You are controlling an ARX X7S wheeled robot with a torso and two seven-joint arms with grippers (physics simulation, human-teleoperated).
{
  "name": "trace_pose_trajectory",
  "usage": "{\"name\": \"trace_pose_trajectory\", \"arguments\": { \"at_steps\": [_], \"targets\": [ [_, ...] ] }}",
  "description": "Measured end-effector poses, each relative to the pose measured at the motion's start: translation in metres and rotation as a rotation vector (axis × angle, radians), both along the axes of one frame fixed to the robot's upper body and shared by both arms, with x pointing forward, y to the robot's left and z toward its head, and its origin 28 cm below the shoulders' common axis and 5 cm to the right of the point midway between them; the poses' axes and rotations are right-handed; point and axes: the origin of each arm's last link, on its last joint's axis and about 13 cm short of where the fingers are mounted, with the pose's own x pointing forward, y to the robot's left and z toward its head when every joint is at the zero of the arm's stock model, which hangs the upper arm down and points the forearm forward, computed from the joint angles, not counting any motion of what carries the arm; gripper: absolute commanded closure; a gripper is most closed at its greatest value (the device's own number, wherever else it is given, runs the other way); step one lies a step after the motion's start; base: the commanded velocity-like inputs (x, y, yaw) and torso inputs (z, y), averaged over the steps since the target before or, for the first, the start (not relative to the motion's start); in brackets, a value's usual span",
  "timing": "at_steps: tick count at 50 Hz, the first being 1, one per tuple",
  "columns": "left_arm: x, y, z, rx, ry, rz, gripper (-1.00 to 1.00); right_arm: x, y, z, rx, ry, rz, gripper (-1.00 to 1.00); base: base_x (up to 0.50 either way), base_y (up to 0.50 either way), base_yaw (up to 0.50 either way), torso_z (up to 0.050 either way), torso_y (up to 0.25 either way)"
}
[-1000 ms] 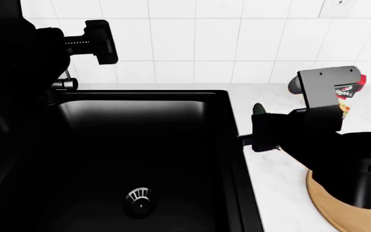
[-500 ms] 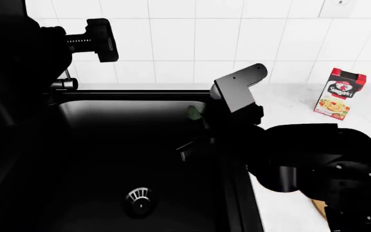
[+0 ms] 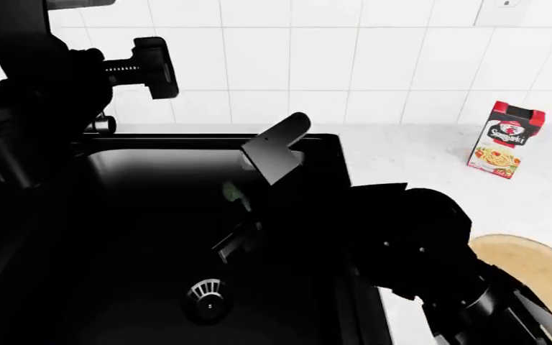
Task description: Pick the pickle from the counter and place it in the sink. Then turn on the sink faucet.
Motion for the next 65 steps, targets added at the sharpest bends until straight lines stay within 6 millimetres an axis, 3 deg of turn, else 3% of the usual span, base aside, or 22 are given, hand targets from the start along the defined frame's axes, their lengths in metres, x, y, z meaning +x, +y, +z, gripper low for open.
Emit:
{"name": "trace_pose_trajectory", "arguments": {
  "at_steps": [18,19,44,54,65],
  "targets": [
    [0.004,0.000,-0.004,-0.006,0.012,-0.001,-1.00,0.012,0.015,-0.013,-0.119,0.039,0.042,1.00,0.00,0.00,0.00,0.000,0.000],
    [0.004,0.000,-0.005,-0.006,0.013,-0.001,-1.00,0.012,0.016,-0.014,-0.125,0.040,0.042,-1.00,0.00,0.00,0.00,0.000,0.000],
    [0.006,0.001,-0.008,-0.006,0.021,0.000,-1.00,0.019,0.016,-0.009,-0.163,0.028,-0.013,-1.00,0.00,0.00,0.00,0.000,0.000],
    [0.006,0.001,-0.010,-0.009,0.021,-0.001,-1.00,0.034,-0.003,0.019,-0.051,-0.040,-0.207,-1.00,0.00,0.00,0.00,0.000,0.000],
    [0.009,0.000,-0.014,-0.012,0.021,-0.003,-1.00,0.052,-0.047,0.063,0.055,-0.144,-0.438,-1.00,0.00,0.00,0.00,0.000,0.000]
  ]
}}
